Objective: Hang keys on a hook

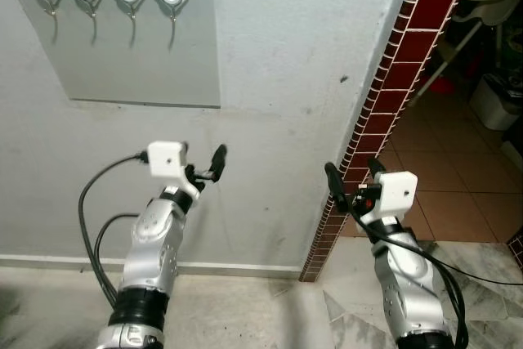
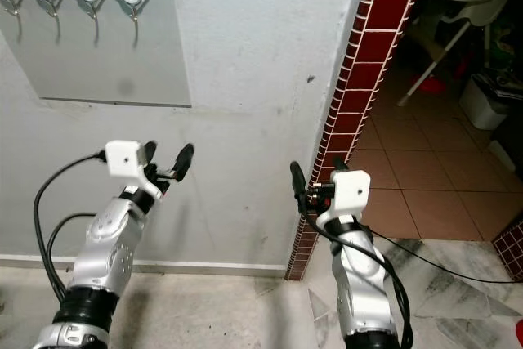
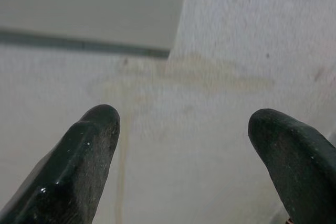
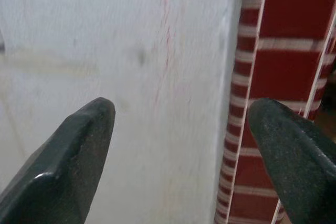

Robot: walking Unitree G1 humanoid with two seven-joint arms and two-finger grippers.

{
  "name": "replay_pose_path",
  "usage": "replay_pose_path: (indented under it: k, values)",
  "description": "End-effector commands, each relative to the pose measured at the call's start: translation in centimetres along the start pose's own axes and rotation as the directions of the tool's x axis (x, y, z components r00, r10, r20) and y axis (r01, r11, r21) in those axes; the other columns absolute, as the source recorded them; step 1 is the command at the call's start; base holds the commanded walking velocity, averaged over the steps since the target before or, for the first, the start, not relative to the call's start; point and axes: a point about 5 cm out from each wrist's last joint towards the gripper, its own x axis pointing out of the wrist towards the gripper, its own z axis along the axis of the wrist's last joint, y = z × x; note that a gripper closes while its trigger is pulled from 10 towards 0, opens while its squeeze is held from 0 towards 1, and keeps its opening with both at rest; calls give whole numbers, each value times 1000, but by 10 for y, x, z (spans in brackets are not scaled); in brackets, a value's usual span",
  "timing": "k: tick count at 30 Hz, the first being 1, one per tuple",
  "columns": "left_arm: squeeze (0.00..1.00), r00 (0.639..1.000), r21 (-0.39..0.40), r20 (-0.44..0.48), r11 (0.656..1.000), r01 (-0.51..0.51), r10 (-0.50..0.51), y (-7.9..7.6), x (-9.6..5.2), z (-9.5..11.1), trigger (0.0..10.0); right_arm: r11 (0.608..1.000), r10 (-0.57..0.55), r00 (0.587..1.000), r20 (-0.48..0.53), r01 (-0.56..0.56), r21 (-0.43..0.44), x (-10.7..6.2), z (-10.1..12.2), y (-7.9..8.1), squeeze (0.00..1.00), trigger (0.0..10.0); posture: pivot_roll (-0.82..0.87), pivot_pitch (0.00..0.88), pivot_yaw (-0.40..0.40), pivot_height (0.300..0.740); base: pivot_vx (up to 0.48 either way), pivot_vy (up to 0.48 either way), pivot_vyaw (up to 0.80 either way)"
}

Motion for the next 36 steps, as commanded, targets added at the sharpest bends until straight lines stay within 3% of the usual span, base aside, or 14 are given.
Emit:
replay_pose_path:
  k: [1, 4, 10, 11, 12, 15, 17, 21, 30, 36]
  values:
    - [0, 999, -13, 2, 999, -37, 37, 6, -1, 3, 10000, 1000, -8, 1000, 14, 7, 5, 6, 9, -3, 0, 10000, -100, 0, -15, 740, 0, 0, 0]
    - [0, 998, 24, -1, 998, -64, 64, 9, -4, 2, 10000, 1000, 4, 1000, 8, -4, 9, 8, 12, -2, 0, 10000, -99, 0, -17, 740, 0, 0, 0]
    - [0, 998, 78, -20, 996, -51, 53, -4, -10, -6, 10000, 1000, 27, 999, -25, -27, 11, 0, 5, 10, 0, 10000, -104, 0, -12, 740, 0, 0, 0]
    - [0, 999, 16, -35, 999, -38, 38, -12, -12, -9, 10000, 1000, 22, 999, -28, -22, 19, -3, 5, 14, 0, 10000, -109, 0, -9, 740, 0, 0, 0]
    - [0, 999, 16, -35, 999, -38, 38, -12, -12, -9, 10000, 1000, 22, 999, -28, -22, 19, -3, 5, 14, 0, 10000, -109, 0, -9, 740, 0, 0, 0]
    - [0, 998, -89, -42, 995, 49, -53, -27, -16, -11, 10000, 999, 30, 999, -38, -29, 19, -7, 3, 21, 0, 10000, -110, 0, -7, 740, 0, 0, 0]
    - [0, 998, -75, -40, 996, 46, -49, -28, -16, -10, 10000, 999, 30, 999, -42, -30, 16, -8, 3, 23, 0, 10000, -114, 0, -2, 740, 0, 0, 0]
    - [0, 999, -25, -44, 1000, 17, -18, -21, -14, -8, 10000, 1000, 8, 998, -62, -8, -4, -9, 1, 19, 0, 10000, -113, 0, -1, 740, 0, 0, 400]
    - [0, 995, -23, -76, 998, -61, 59, -5, -7, -4, 10000, 999, -35, 996, -76, 34, -20, -7, 0, 9, 0, 10000, -112, 0, 2, 740, 0, 0, 800]
    - [0, 994, -12, -90, 997, -71, 69, -5, -5, -6, 10000, 999, -44, 996, -82, 42, -31, -7, 0, 6, 0, 10000, -112, 0, -5, 740, 0, 0, 800]
